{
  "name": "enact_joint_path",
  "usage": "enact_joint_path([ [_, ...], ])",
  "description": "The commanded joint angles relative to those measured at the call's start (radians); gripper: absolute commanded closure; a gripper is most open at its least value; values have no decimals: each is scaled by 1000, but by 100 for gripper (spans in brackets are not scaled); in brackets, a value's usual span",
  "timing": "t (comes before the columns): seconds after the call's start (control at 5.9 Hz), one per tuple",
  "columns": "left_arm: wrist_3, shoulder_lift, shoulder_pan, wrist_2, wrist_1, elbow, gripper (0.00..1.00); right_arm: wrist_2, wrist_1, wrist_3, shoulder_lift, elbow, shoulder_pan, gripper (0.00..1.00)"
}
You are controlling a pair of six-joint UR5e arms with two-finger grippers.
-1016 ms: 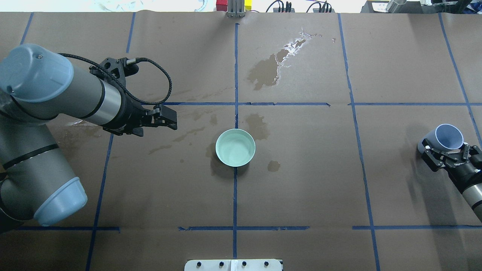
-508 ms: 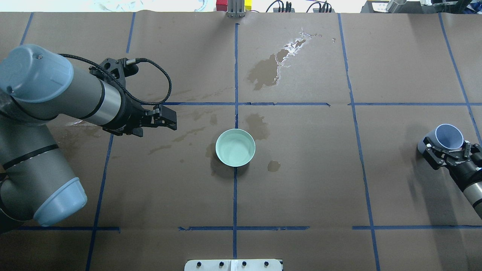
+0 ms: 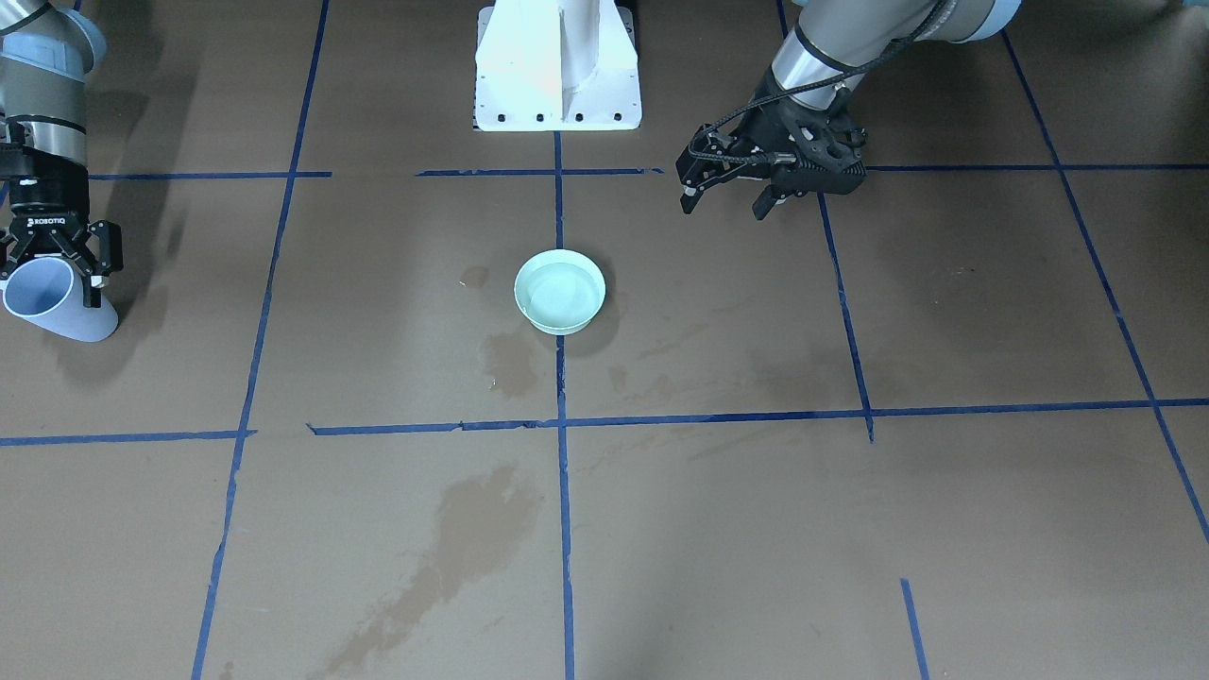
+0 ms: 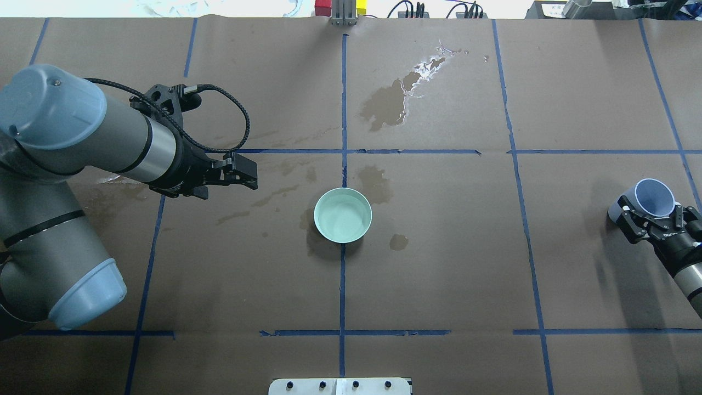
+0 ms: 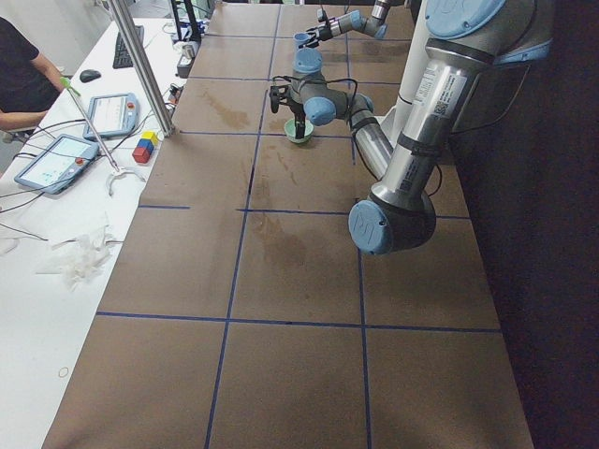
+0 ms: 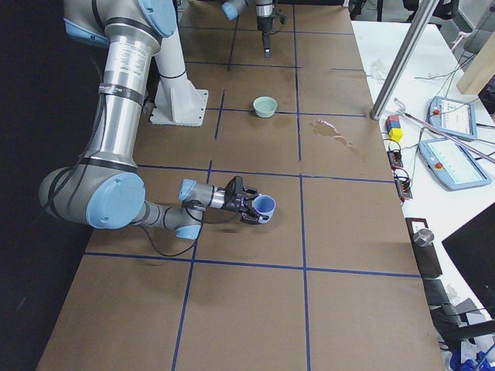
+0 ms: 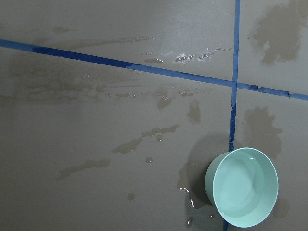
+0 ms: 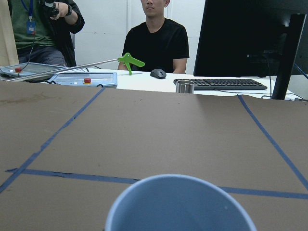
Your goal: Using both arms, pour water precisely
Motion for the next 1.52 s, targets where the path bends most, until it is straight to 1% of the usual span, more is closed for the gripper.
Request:
enact_joint_path([
  [0.0, 1, 4, 0, -2, 0, -7, 0, 30, 88, -185, 14, 5, 20, 69],
  [0.17, 1, 18, -2, -2, 0, -20, 0, 53, 89, -291, 55, 20, 57, 69],
  [0.34, 1, 19, -3, -4, 0, -20, 0, 74, 83, -354, 124, 25, 71, 78],
  [0.51, 1, 25, -6, -4, 0, -20, 0, 91, 37, -361, 183, 30, 70, 80],
  [0.68, 1, 33, -8, -4, 0, -21, 0, 161, -55, -429, 227, 100, 91, 81],
  [0.85, 1, 35, -9, -4, 0, -20, 0, 177, -74, -468, 260, 140, 89, 81],
  [1.02, 1, 41, -9, -2, 0, -18, 0, 174, -203, -468, 335, 183, 88, 79],
  [1.19, 1, 44, -11, -2, 0, -20, 0, 136, -277, -468, 385, 203, 85, 80],
  [1.35, 1, 44, -11, -2, 0, -18, 0, 135, -317, -471, 423, 203, 61, 80],
])
